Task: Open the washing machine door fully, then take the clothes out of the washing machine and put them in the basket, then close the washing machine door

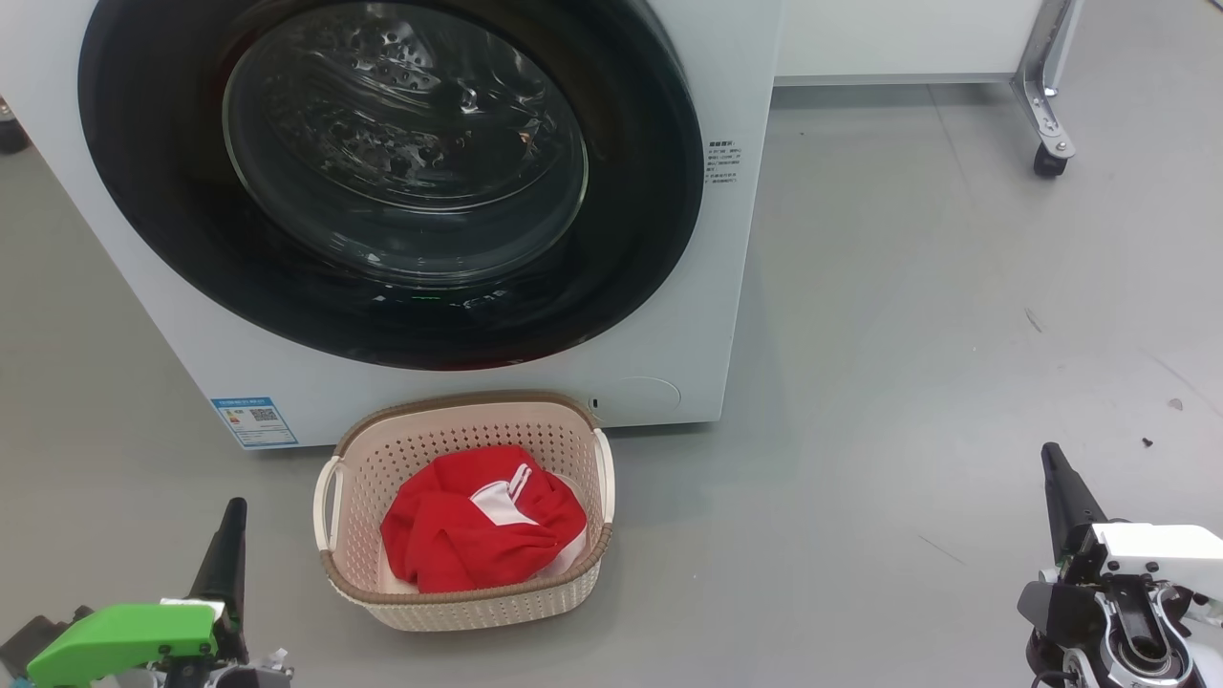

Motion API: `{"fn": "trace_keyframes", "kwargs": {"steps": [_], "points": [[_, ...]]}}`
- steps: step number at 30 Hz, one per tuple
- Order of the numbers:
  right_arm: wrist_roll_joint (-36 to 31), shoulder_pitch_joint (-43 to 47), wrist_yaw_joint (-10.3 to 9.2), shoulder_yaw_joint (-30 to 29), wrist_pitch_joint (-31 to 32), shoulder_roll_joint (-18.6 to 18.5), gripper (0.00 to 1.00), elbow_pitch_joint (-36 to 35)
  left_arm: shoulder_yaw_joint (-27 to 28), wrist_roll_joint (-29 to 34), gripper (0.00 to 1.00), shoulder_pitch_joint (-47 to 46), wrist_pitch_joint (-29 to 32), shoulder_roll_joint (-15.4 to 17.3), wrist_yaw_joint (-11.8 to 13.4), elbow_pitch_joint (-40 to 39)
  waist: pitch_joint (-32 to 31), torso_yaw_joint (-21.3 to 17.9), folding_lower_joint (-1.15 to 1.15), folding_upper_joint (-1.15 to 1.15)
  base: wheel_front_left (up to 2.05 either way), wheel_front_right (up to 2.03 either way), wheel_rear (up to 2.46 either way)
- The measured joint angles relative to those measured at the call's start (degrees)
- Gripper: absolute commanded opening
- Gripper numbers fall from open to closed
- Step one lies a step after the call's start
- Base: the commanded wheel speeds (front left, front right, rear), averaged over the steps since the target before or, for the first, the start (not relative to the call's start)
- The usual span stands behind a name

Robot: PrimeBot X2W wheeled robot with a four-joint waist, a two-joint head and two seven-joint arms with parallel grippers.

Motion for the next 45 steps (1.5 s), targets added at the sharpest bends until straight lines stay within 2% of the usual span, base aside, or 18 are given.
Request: {"fn": "trace_keyframes", "kwargs": {"steps": [45], "points": [[0.0, -0.05, 0.08, -0.29, 0.48, 0.03, 0.0, 0.38, 0.27, 0.0, 0.0, -0.3, 0.48, 0.0, -0.01, 0.25, -0.02, 0.0, 0.0, 0.0, 0.0, 0.0, 0.0]]}}
